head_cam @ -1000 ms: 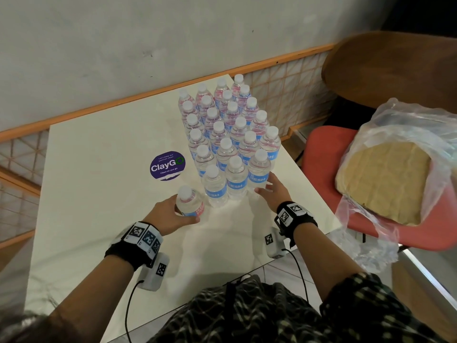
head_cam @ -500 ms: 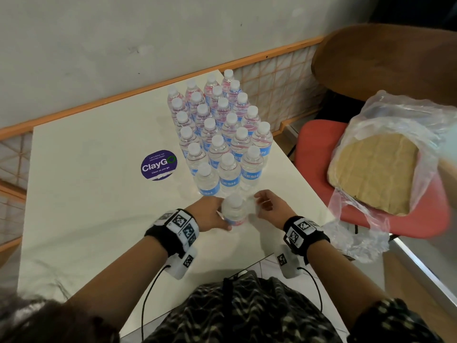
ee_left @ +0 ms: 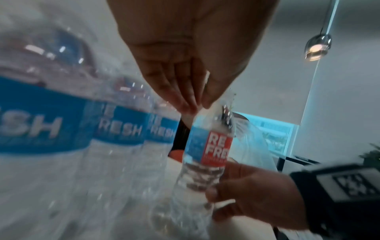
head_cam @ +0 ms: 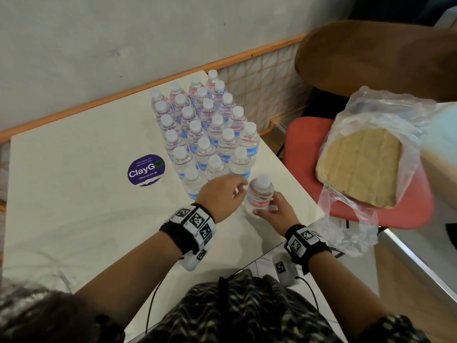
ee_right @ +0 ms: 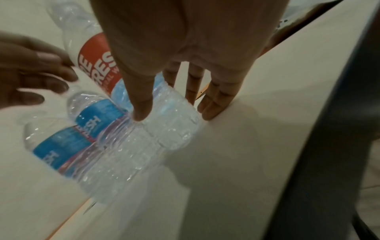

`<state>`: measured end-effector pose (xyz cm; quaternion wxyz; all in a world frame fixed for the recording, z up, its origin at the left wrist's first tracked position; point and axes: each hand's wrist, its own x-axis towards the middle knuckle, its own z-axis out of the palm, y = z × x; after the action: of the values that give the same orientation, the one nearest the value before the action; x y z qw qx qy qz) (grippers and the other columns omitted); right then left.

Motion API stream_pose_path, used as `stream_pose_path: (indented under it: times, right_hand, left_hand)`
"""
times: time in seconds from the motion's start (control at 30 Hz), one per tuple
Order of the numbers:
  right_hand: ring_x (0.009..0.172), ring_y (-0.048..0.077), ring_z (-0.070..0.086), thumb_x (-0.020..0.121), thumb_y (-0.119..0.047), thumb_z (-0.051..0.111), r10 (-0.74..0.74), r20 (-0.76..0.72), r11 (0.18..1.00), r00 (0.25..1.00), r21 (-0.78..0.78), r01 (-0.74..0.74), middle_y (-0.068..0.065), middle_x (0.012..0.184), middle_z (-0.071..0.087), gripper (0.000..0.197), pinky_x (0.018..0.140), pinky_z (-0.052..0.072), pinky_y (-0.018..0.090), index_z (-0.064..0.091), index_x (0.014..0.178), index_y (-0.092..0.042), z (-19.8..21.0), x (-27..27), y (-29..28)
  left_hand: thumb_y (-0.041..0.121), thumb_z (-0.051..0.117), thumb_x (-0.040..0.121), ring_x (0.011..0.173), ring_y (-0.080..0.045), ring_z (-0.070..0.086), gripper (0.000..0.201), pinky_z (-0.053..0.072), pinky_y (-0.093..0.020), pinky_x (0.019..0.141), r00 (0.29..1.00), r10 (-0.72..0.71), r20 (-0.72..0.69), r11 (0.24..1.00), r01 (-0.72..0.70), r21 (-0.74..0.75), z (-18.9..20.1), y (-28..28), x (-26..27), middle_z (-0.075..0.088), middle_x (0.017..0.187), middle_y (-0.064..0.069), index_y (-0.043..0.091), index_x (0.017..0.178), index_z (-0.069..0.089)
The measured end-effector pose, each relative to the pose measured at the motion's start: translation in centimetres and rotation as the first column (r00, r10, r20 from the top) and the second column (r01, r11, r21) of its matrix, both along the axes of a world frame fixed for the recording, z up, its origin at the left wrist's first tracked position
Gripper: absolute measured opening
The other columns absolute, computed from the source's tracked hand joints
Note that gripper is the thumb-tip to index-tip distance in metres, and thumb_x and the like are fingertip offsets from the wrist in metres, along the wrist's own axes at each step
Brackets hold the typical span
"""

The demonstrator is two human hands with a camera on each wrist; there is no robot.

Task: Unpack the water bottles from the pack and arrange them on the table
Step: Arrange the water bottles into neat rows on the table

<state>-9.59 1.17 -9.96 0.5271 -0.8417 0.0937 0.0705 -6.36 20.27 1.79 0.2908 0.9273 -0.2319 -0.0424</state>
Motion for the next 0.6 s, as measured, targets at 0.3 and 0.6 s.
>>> stream_pose_path:
  times: [0.3, 0.6]
  right_hand:
    - [0.13, 0.023, 0.043, 0.088, -0.019, 0.064, -0.165, 0.003, 0.984, 0.986, 0.069, 0.165, 0.007, 0.143, 0.043, 0.064, 0.105, 0.036, 0.033, 0.027, 0.141, -0.018, -0.3, 3.0, -1.4]
    - [0.121, 0.021, 0.037, 0.064, -0.045, 0.082, -0.224, 0.073, 0.971, 0.972, -0.069, 0.229, 0.007, 0.129, 0.034, 0.092, 0.109, 0.033, 0.037, 0.034, 0.137, -0.016, -0.7, 6.1, 0.1]
  left_hand:
    - [0.017, 0.052, 0.091, 0.142, -0.024, 0.026, 0.05, 0.029, -0.042, 0.113, 0.967, -0.009, 0.253, 0.978, -0.044, 0.203, 2.0, -0.6, 4.1, 0.033, 0.151, -0.002, 0.017, 0.14, 0.042]
    - [0.02, 0.048, 0.091, 0.144, -0.021, 0.022, 0.066, 0.027, -0.045, 0.115, 0.983, -0.056, 0.177, 0.944, -0.006, 0.33, -0.4, 0.3, 4.6, 0.028, 0.155, 0.0, 0.021, 0.15, 0.02]
